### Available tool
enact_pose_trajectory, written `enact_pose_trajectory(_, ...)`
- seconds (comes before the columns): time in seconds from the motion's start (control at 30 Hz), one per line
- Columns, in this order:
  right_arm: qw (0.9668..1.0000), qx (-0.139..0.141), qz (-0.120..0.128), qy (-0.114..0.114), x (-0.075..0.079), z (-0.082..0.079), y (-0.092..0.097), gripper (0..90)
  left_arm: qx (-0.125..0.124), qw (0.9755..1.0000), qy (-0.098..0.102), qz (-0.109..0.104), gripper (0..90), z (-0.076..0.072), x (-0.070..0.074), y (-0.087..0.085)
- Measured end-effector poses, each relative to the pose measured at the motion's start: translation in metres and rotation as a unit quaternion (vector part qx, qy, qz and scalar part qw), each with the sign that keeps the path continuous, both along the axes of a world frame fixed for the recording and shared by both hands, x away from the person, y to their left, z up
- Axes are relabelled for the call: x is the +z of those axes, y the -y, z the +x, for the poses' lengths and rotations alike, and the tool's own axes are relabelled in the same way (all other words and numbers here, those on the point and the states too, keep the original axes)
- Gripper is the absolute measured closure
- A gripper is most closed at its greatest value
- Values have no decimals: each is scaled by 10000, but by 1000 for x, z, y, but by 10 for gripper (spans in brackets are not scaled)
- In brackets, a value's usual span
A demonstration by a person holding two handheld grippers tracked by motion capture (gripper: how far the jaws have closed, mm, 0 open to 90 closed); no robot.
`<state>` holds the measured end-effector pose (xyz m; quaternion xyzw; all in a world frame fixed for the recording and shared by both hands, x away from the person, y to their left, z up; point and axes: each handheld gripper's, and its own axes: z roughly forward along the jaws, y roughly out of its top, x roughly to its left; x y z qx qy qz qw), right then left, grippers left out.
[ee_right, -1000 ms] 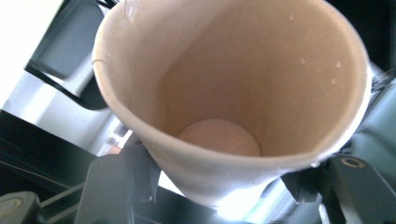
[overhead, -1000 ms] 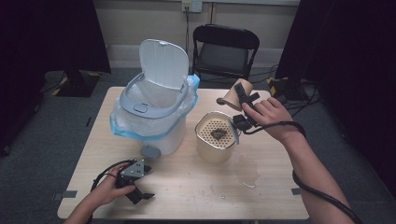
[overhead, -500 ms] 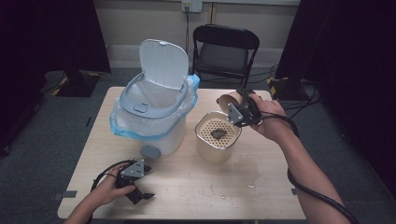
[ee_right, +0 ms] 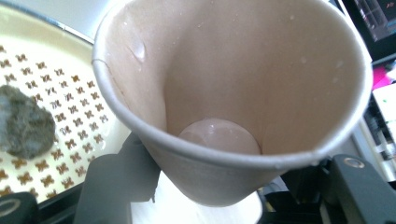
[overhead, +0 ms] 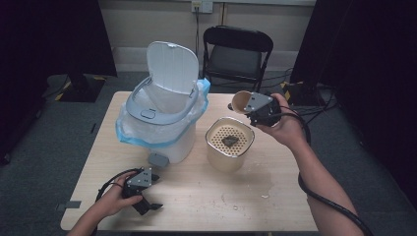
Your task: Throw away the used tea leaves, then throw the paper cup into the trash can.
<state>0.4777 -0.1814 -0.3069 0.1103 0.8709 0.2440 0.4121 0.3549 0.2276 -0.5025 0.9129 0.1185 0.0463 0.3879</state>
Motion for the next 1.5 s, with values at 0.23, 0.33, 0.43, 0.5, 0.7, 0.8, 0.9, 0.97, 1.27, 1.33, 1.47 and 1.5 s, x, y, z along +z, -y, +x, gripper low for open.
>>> enact_pose_trajectory(0.23, 9984, -129, 328, -444, -3, 5, 5, 397, 2, 10000, 10, -5, 0, 0, 0, 0)
enact_pose_trajectory(0.33, 9973, -175, 400, -592, -7, 5, 5, 396, 2, 10000, 9, -4, 0, 0, 0, 0)
enact_pose_trajectory(0.43, 9949, -185, 623, -769, -8, 5, 5, 395, 2, 10000, 10, -7, 0, 0, 0, 0)
enact_pose_trajectory(0.5, 9932, -174, 751, -868, -8, 5, 5, 395, 2, 10000, 7, -5, 0, 0, 0, 0)
enact_pose_trajectory(0.7, 9865, -233, 1255, -1028, -1, 8, 7, 394, -12, 10000, -2, 25, 0, 0, 0, 0)
enact_pose_trajectory(0.8, 9850, -224, 1332, -1072, 3, 10, 7, 393, 4, 10000, -4, 19, 0, -1, 0, 0)
enact_pose_trajectory(0.9, 9827, -182, 1458, -1132, 7, 12, 6, 393, 3, 10000, -4, 20, 0, -1, 0, 0)
enact_pose_trajectory(0.97, 9811, -149, 1529, -1181, 9, 13, 4, 393, 3, 10000, -3, 20, 0, -1, 0, 0)
enact_pose_trajectory(1.27, 9717, -2, 1840, -1481, 23, 17, -8, 391, -5, 10000, -6, 9, 0, 0, 0, 0)
enact_pose_trajectory(1.33, 9704, 13, 1884, -1513, 27, 18, -10, 391, -8, 10000, -5, 9, 0, 0, 0, 0)
enact_pose_trajectory(1.47, 9662, 20, 2065, -1547, 37, 20, -12, 391, -5, 10000, -8, 10, 0, 0, 0, 0)
enact_pose_trajectory(1.5, 9656, 17, 2088, -1549, 39, 21, -12, 391, -7, 10000, -5, 9, 0, 0, 0, 0)
